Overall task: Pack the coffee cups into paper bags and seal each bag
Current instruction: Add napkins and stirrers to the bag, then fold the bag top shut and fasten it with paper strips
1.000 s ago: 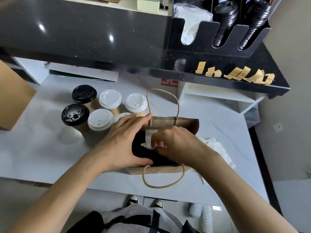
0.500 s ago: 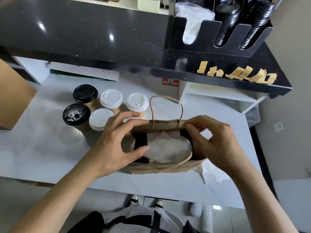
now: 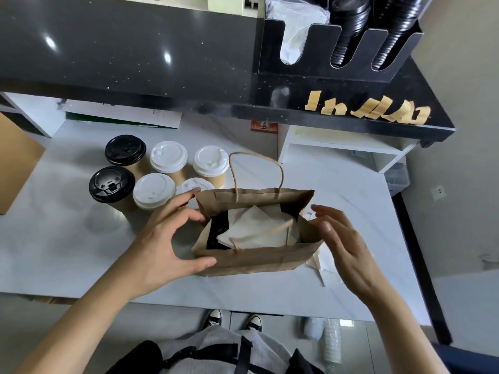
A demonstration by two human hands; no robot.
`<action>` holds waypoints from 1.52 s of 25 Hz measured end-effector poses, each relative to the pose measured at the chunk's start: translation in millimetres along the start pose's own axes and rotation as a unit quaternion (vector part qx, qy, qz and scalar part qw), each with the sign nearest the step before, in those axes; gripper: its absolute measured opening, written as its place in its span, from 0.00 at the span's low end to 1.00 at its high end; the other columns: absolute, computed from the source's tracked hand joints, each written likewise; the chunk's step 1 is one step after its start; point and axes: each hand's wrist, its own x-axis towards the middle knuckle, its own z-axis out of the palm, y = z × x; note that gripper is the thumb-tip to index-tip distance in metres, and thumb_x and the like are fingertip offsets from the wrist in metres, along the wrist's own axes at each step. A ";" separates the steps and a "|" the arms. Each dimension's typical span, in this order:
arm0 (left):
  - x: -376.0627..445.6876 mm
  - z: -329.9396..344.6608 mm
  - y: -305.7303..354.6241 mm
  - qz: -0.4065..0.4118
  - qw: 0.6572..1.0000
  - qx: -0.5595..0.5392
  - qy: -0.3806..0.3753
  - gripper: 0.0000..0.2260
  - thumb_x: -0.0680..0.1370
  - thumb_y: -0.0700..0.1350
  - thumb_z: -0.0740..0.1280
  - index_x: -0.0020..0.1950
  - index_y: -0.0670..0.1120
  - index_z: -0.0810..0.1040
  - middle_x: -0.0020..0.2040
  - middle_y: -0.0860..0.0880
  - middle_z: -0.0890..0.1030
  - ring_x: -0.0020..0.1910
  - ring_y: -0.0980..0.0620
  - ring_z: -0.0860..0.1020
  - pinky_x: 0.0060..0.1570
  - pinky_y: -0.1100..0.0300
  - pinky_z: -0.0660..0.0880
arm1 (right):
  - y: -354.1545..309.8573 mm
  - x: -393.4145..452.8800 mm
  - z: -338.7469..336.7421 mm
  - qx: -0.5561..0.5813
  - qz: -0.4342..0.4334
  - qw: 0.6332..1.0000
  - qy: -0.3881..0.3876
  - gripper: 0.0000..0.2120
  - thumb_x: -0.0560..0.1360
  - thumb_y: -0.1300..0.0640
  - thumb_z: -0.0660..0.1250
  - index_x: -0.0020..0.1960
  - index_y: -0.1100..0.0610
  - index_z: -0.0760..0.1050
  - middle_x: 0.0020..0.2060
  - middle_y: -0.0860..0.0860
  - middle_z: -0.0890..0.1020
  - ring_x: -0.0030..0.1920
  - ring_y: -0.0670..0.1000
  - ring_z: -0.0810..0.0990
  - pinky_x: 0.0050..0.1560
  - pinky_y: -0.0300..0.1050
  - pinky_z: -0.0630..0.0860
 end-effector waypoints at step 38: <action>56.5 48.9 128.1 0.388 0.873 0.282 0.091 0.15 0.81 0.43 0.66 0.67 0.44 0.81 0.63 0.46 0.83 0.67 0.43 0.78 0.69 0.46 0.72 | 17.4 22.2 9.0 0.047 -0.074 0.994 0.059 0.16 0.66 0.46 0.78 0.51 0.40 0.78 0.48 0.39 0.83 0.54 0.42 0.80 0.53 0.30 0.70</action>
